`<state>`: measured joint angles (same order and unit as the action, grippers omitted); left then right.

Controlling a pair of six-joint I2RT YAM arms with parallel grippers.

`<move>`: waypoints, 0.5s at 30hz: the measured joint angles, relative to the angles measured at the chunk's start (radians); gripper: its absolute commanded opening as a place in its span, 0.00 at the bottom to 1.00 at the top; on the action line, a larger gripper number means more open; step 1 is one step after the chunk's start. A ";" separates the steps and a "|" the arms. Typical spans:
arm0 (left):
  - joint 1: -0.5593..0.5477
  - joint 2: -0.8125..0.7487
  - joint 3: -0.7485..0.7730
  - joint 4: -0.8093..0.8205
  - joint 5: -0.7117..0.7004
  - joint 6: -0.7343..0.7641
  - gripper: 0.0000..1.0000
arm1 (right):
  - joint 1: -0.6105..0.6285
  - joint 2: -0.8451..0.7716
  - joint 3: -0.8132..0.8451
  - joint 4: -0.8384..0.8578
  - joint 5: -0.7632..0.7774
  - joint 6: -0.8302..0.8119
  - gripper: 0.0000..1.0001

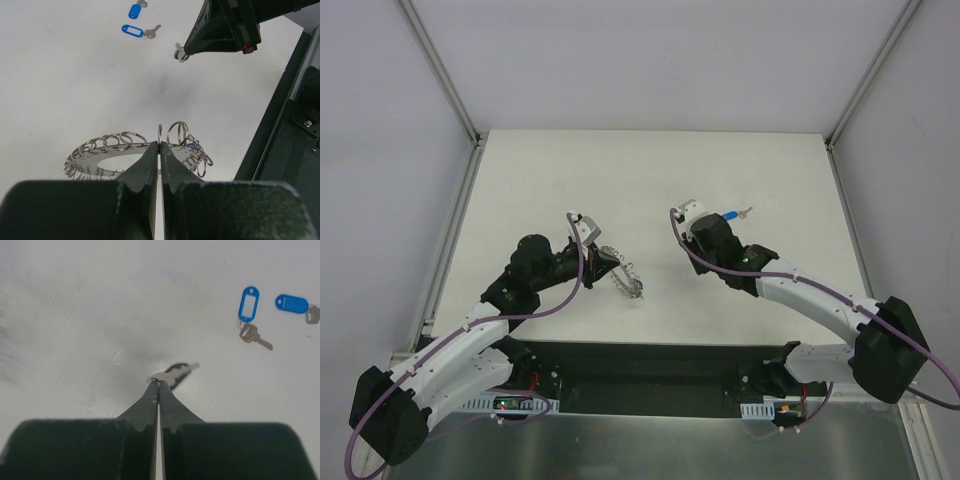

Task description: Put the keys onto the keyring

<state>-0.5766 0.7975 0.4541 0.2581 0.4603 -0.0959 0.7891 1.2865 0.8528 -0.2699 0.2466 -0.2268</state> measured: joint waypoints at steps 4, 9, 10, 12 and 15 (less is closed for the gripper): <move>0.000 0.004 0.057 -0.070 0.000 0.014 0.00 | 0.000 -0.068 -0.039 0.100 -0.016 -0.025 0.01; 0.000 0.033 0.140 -0.122 0.003 0.028 0.00 | -0.013 -0.097 -0.050 0.206 -0.063 -0.055 0.01; 0.000 0.040 0.155 -0.132 0.004 0.031 0.00 | -0.022 -0.105 -0.059 0.231 -0.087 -0.060 0.01; 0.000 0.054 0.184 -0.165 0.011 0.040 0.00 | -0.040 -0.119 -0.072 0.274 -0.143 -0.069 0.01; 0.000 0.066 0.222 -0.214 0.035 0.074 0.00 | -0.048 -0.129 -0.080 0.337 -0.218 -0.081 0.01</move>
<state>-0.5766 0.8631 0.6765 0.0441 0.4950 -0.0216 0.7410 1.1580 0.7727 0.0669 0.0284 -0.3080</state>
